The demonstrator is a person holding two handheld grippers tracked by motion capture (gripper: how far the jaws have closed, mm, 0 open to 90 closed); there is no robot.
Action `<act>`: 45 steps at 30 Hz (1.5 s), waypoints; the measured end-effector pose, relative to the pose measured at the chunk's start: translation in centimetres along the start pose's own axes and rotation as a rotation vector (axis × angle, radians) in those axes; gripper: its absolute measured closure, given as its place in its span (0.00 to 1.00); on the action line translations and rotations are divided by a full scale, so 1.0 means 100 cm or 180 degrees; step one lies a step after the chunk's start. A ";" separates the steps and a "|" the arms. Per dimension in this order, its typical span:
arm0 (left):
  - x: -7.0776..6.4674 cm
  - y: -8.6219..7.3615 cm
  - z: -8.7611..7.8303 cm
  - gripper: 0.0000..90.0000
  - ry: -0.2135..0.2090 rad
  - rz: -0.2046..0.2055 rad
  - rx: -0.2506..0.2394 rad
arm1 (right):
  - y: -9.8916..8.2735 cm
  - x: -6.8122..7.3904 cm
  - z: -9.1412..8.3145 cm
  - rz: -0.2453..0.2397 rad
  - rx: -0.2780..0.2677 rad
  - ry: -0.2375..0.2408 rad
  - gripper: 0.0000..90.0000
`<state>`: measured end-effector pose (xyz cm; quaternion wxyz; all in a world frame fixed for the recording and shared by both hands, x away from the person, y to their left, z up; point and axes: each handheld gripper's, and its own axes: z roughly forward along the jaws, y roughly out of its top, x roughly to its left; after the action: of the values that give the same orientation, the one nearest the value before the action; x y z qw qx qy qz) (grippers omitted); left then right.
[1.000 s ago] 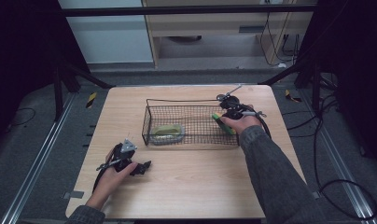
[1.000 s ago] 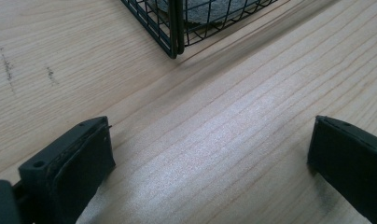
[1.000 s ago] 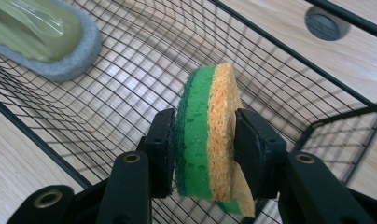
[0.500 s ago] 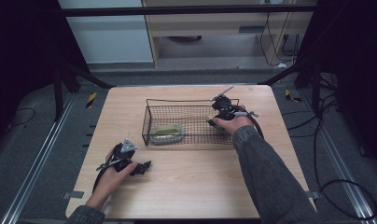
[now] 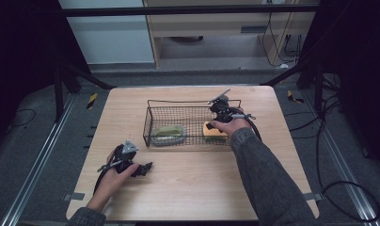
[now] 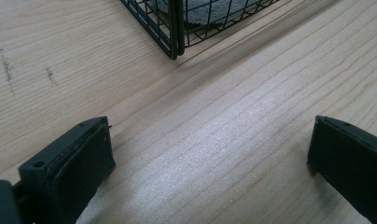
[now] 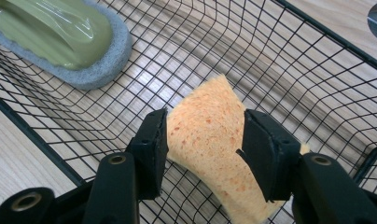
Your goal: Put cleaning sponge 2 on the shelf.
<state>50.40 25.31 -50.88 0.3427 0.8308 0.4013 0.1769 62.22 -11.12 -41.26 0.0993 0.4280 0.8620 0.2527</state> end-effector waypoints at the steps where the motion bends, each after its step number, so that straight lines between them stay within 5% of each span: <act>1: 0.000 0.000 0.000 0.00 0.0000 -0.0002 0.0000 | 0.000 0.000 -0.001 0.0002 -0.0001 -0.0003 0.55; 16: 0.000 0.000 0.000 0.00 -0.0003 -0.0012 -0.0002 | -0.010 -0.008 -0.026 0.0093 -0.0246 -0.0057 0.42; 25: 0.000 0.000 0.000 0.00 0.0002 -0.0016 -0.0003 | -0.015 -0.011 -0.042 0.0188 -0.0389 -0.0085 0.19; 30: 0.000 0.000 0.000 0.00 -0.0002 -0.0001 0.0009 | -0.016 -0.010 -0.049 0.0106 -0.0574 -0.0176 0.07; 45: 0.000 0.000 0.000 0.00 0.0010 0.0007 0.0015 | -0.032 -0.006 -0.059 0.0101 -0.0743 -0.0459 0.07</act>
<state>50.38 25.28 -50.86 0.3399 0.8318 0.4014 0.1777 58.10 -15.26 -37.88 0.2061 0.4442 0.8105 0.3214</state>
